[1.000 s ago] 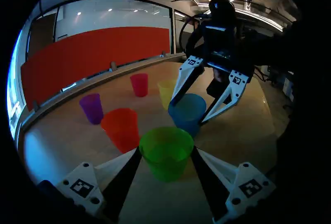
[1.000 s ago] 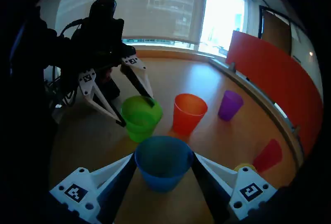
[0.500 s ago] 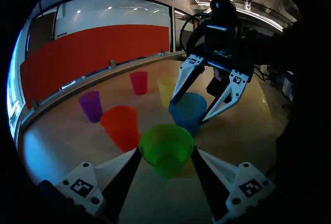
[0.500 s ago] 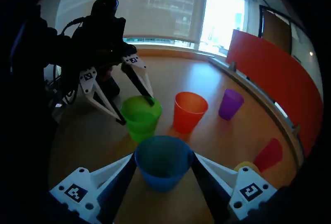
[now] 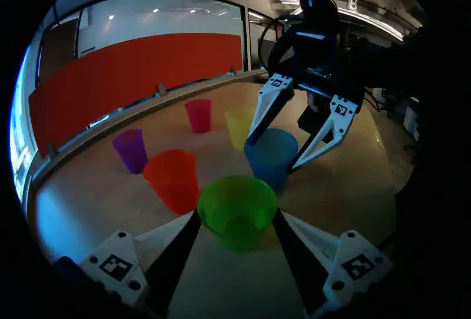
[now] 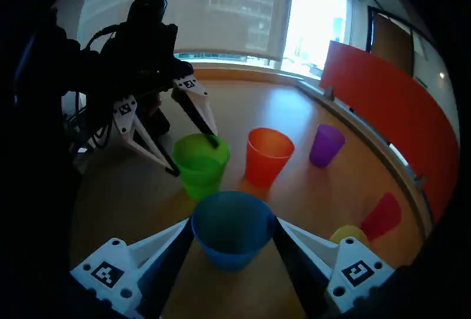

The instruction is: Pour water

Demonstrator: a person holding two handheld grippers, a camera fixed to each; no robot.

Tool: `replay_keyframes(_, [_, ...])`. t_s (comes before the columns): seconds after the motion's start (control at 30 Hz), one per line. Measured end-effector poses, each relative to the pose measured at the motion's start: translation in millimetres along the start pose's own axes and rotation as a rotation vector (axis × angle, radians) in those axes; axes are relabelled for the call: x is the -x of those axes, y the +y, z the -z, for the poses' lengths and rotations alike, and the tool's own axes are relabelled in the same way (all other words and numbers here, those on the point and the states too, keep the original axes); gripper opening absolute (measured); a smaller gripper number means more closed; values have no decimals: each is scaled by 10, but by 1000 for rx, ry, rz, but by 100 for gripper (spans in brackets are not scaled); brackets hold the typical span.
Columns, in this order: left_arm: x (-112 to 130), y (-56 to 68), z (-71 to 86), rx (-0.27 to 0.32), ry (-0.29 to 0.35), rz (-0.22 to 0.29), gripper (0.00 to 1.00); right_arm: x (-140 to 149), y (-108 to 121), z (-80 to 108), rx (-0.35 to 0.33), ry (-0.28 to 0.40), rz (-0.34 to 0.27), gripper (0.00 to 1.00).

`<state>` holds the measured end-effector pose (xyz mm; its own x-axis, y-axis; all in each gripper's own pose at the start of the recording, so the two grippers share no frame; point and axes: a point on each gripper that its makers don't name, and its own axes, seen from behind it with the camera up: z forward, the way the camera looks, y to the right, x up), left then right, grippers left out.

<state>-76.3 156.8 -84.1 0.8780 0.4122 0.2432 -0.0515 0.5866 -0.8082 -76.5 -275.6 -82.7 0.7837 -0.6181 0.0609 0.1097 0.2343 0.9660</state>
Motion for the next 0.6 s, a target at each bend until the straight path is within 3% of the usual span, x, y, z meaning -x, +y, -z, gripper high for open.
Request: replay_keyframes(0.6, [16, -6, -16, 4, -32, 11, 90, 142, 47, 127, 28, -28, -18, 96])
